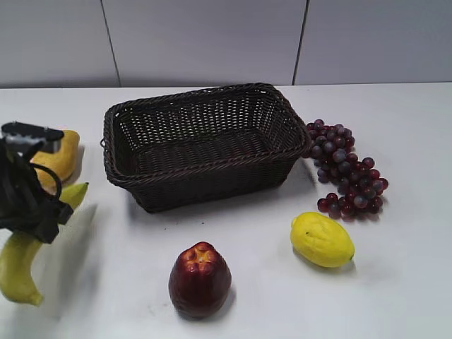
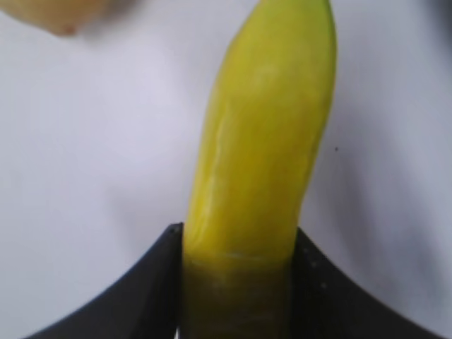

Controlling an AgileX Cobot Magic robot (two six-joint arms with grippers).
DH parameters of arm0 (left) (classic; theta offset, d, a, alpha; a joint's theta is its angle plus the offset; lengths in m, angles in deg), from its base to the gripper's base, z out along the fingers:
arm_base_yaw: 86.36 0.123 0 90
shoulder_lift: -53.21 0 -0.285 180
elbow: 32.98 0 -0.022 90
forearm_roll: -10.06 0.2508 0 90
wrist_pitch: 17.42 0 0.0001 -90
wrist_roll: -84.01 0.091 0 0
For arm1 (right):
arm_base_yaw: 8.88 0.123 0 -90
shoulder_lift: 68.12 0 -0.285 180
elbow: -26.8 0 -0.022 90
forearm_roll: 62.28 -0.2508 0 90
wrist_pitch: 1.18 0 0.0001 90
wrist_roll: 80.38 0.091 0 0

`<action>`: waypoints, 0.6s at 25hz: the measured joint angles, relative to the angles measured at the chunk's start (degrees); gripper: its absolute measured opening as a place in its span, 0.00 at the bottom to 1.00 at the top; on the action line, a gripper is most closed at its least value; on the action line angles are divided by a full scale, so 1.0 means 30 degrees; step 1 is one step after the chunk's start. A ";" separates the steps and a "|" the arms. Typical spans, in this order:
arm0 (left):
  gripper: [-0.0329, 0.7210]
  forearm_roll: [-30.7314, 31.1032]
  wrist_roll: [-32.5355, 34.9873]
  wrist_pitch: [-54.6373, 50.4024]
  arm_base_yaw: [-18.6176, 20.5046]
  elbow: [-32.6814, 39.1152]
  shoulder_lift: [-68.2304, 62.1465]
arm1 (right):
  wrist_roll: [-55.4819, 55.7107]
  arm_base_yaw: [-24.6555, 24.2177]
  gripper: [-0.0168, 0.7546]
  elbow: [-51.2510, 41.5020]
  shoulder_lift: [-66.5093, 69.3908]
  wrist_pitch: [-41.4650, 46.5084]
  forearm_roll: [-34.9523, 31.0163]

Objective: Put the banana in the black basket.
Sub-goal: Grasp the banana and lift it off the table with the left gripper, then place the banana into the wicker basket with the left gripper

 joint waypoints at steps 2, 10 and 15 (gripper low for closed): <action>0.44 0.0695 0.0000 -0.1472 0.0018 -0.1285 0.0714 | 0.0000 0.0000 0.79 0.0000 0.0000 0.0000 0.0000; 0.44 0.2154 0.0000 -0.1679 -0.0046 -0.8430 0.2027 | 0.0000 0.0000 0.79 0.0000 0.0000 0.0000 0.0000; 0.44 0.2292 0.0365 0.4113 -0.0885 -0.9788 0.2027 | 0.0000 0.0000 0.79 0.0000 0.0000 0.0000 0.0000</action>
